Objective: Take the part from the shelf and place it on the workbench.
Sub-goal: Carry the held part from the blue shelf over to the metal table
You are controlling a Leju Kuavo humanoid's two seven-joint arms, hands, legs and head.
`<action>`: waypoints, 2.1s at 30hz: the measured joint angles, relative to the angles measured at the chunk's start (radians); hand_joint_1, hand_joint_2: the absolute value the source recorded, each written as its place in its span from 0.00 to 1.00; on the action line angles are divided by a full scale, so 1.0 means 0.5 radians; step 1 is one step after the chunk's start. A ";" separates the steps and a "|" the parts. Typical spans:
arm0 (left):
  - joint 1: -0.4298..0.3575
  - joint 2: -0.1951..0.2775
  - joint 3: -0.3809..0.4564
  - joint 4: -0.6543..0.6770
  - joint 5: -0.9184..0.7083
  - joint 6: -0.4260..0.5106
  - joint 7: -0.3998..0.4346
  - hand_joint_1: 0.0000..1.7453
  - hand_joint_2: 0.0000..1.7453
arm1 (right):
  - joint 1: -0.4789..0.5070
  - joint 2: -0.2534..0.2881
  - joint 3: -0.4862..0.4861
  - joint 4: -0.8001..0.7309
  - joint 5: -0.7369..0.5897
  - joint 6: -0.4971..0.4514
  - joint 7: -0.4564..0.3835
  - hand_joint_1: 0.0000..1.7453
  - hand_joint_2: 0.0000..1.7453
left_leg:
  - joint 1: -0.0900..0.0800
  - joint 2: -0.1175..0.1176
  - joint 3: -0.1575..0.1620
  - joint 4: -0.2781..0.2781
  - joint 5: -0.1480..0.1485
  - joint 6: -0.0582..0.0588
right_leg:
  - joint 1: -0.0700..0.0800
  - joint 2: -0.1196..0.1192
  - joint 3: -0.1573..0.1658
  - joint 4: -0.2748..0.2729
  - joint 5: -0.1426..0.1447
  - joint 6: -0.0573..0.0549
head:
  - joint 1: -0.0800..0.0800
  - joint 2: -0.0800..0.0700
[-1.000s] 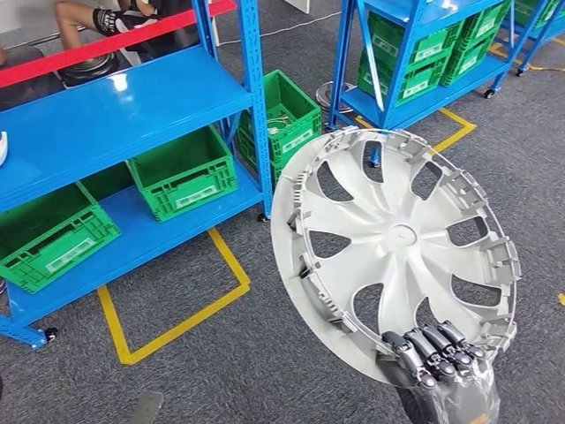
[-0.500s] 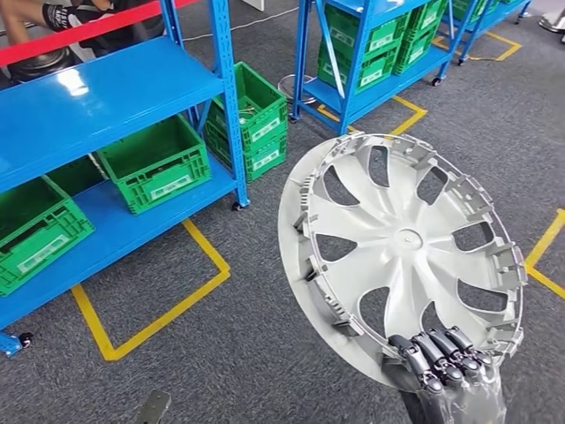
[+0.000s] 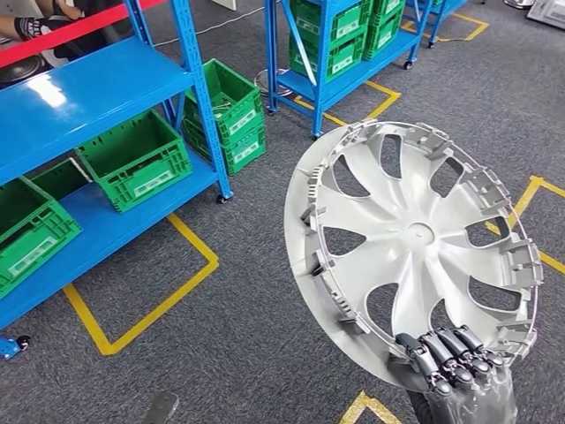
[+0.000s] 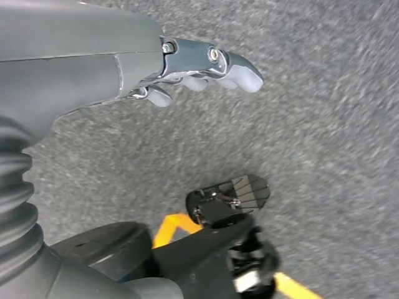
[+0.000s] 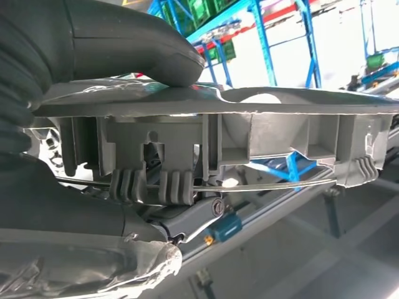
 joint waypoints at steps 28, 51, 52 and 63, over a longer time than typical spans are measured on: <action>-0.005 0.035 -0.020 0.002 0.051 -0.069 -0.067 0.00 1.00 | -0.003 0.032 0.007 -0.040 -0.009 0.000 0.005 1.00 1.00 | 0.011 0.067 0.103 -0.142 0.162 0.007 | -0.013 -0.051 0.054 0.026 -0.080 0.061 | 0.004 0.000; 0.035 0.064 -0.029 0.003 0.051 -0.086 -0.096 0.00 1.00 | 0.064 0.115 -0.109 -0.109 -0.010 0.000 -0.131 1.00 1.00 | 0.021 0.020 0.224 -0.175 0.062 0.065 | -0.026 0.020 -0.378 0.662 -0.209 0.127 | 0.033 0.000; 0.036 0.064 -0.031 0.003 0.049 -0.081 -0.088 0.00 1.00 | 0.068 0.123 -0.116 -0.113 -0.010 0.000 -0.142 1.00 1.00 | 0.022 0.033 0.225 -0.172 0.061 0.063 | -0.032 0.011 -0.324 0.568 -0.153 0.131 | 0.033 0.000; 0.042 0.073 -0.037 0.003 0.042 -0.047 -0.073 0.00 1.00 | 0.112 0.202 -0.170 -0.146 -0.005 0.000 -0.195 1.00 1.00 | 0.019 0.009 0.056 0.202 -0.173 -0.023 | -0.026 0.048 -0.124 0.104 0.030 0.011 | 0.030 0.000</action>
